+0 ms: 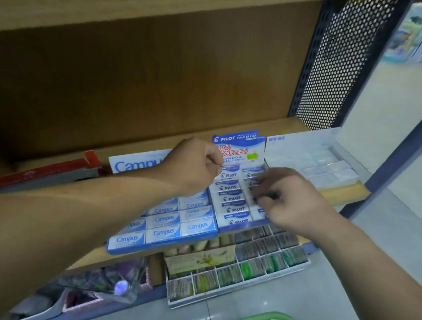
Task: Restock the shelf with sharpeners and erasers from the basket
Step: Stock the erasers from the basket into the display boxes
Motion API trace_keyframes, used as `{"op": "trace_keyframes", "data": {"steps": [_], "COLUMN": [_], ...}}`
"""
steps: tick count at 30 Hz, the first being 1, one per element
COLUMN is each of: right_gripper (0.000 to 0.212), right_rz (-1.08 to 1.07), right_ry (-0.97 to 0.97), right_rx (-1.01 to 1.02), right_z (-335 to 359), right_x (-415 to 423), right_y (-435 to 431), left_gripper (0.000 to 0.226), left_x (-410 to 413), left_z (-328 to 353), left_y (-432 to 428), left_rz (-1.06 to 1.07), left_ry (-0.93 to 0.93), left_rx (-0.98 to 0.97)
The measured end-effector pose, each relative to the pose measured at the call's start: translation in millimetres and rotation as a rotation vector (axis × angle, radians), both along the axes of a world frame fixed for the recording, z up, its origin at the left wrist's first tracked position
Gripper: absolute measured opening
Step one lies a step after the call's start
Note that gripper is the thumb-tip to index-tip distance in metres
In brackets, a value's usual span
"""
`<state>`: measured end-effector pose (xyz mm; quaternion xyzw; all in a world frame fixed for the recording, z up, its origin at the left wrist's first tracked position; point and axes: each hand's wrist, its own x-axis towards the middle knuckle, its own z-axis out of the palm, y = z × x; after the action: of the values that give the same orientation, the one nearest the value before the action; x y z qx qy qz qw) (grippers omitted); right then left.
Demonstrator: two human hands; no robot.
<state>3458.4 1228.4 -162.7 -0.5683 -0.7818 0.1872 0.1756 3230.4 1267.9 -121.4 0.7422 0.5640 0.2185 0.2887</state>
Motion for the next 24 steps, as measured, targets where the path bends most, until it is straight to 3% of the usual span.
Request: {"op": "trace_keyframes", "data": {"steps": [7, 12, 14, 17, 21, 24], "right_gripper": [0.014, 0.027, 0.026, 0.054, 0.043, 0.051], "right_rz": [-0.092, -0.253, -0.302, -0.295, -0.286, -0.316], "right_ry": [0.076, 0.134, 0.173, 0.244, 0.13, 0.101], "right_rx": [0.099, 0.209, 0.139, -0.088, -0.185, -0.189], "right_z": [-3, -3, 1, 11, 18, 16], "right_x": [11, 22, 23, 21, 27, 32], "right_y": [-11, -14, -16, -22, -29, -32], "left_gripper": [0.003, 0.005, 0.004, 0.005, 0.008, 0.01], "left_x": [18, 17, 24, 36, 51, 58], "left_z": [-11, -8, -11, -20, -25, -25], "left_y": [0, -8, -17, -30, -35, -36], "left_rz": [-0.034, 0.088, 0.081, 0.01, -0.121, -0.183], "left_ry": [0.116, -0.055, -0.037, -0.042, -0.018, 0.058], "left_rx": [0.002, 0.03, -0.067, -0.147, -0.172, -0.134]}}
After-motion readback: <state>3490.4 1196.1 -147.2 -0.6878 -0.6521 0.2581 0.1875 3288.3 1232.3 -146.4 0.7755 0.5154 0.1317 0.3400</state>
